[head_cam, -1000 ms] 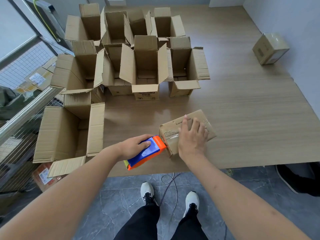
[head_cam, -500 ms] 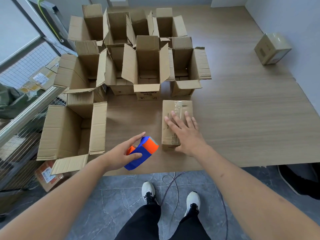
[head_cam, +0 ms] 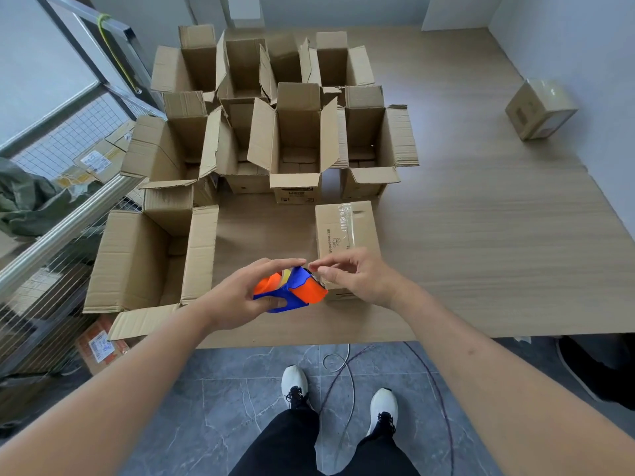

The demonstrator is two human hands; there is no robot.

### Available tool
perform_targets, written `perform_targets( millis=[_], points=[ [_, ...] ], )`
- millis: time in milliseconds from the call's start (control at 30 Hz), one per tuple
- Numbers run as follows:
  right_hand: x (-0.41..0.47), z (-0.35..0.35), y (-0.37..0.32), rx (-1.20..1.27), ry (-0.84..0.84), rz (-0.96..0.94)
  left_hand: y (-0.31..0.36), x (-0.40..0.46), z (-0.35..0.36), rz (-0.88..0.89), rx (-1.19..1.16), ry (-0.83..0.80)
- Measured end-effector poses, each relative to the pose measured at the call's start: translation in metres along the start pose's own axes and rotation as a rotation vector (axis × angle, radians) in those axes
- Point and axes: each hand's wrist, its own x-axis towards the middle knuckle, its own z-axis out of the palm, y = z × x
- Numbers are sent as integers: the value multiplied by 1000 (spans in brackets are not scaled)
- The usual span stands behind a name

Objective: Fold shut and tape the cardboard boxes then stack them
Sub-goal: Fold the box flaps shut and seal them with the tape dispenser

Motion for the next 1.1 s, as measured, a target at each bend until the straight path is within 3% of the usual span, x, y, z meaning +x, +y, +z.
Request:
perform_targets(
  millis=[400, 600, 1000, 1100],
  points=[
    [-20, -8, 12, 294, 15, 58, 29, 6, 12, 79, 40, -41],
    [-23, -16, 10, 405, -48, 191, 37, 8, 10, 54, 44, -83],
    [-19, -6, 29, 212, 283, 38, 40, 11, 24, 90, 240, -55],
    [-22, -3, 33, 65, 365, 9, 32, 10, 28, 89, 293, -58]
  ],
)
